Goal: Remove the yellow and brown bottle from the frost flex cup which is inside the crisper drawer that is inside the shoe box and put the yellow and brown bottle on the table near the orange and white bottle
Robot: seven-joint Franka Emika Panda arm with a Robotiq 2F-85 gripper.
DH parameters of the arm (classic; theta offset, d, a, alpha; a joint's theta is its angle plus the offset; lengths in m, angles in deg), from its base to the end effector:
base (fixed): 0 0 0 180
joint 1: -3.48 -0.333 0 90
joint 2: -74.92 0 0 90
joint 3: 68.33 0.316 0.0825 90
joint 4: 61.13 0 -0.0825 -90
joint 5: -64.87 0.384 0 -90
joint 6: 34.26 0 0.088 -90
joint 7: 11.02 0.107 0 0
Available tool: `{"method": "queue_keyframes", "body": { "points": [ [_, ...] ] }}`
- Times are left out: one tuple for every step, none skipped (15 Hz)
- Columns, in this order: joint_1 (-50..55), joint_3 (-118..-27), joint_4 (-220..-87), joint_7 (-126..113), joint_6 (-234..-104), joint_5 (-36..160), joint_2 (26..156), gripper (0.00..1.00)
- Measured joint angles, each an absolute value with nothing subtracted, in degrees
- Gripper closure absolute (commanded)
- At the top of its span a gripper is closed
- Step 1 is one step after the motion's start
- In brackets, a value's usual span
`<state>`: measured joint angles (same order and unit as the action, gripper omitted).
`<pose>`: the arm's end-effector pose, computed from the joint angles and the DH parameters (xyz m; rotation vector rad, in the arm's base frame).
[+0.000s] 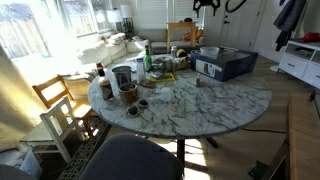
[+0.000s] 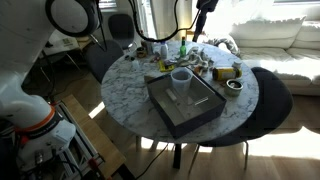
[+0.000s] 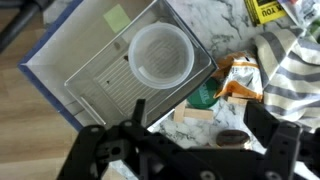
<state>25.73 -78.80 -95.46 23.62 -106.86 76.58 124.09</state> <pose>0.6605 -0.3140 0.4846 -2.6352 1.5841 0.2874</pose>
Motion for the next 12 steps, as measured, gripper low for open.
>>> {"method": "queue_keyframes", "body": {
  "points": [
    [25.8,-79.1,-95.5,20.4,-105.2,75.4,123.6,0.0],
    [25.9,-79.4,-95.6,17.1,-103.8,74.0,123.2,0.0],
    [26.0,-79.8,-95.6,13.7,-102.6,72.8,122.8,0.0],
    [26.1,-80.1,-95.7,10.2,-101.6,71.6,122.3,0.0],
    [26.1,-80.5,-95.8,6.6,-101.2,70.2,121.9,0.0],
    [26.1,-80.8,-95.9,3.0,-101.1,68.9,121.5,0.0],
    [26.0,-81.0,-96.0,-0.3,-101.1,67.6,121.2,0.0],
    [25.9,-81.1,-96.1,-3.7,-101.2,66.2,120.9,0.0],
    [25.9,-81.2,-95.9,-4.3,-101.2,65.9,120.8,0.0],
    [25.9,-81.2,-95.9,-4.2,-101.2,66.0,120.8,0.0],
    [25.9,-81.2,-95.9,-4.2,-101.2,66.0,120.8,0.0],
    [25.9,-81.2,-95.9,-4.2,-101.2,66.0,120.9,0.0]
  ]
}}
